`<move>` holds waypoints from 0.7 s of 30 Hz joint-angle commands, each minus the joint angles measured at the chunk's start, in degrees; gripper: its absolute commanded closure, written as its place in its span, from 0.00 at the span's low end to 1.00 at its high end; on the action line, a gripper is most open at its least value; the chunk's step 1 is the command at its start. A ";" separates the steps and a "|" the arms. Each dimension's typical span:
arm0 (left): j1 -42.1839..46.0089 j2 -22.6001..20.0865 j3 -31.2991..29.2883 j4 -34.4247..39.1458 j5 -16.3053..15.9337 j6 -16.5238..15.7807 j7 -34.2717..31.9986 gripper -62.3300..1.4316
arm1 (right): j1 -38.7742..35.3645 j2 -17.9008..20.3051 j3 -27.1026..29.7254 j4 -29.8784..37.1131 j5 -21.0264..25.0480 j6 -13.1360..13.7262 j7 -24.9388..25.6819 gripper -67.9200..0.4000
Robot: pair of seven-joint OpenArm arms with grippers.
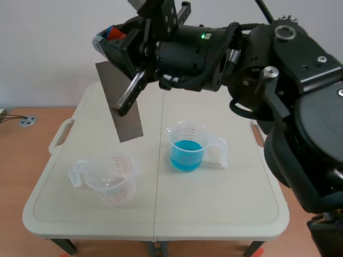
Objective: Hold the metal plate by the orange handle, dip it into the blue solution, take it out and point at it, then put the plate back in the beaker on the left.
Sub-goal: 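Put the plate into the left beaker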
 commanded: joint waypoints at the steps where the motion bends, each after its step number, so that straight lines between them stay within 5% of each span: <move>1: -0.09 0.28 -0.46 0.92 -0.37 -0.11 -0.74 0.95 | 1.03 -0.79 -0.55 0.96 0.59 0.33 0.59 0.98; 21: -0.20 0.28 -0.46 0.92 -0.35 -0.13 -0.55 0.95 | 0.98 -3.08 -6.23 0.96 -1.53 -1.01 0.37 0.98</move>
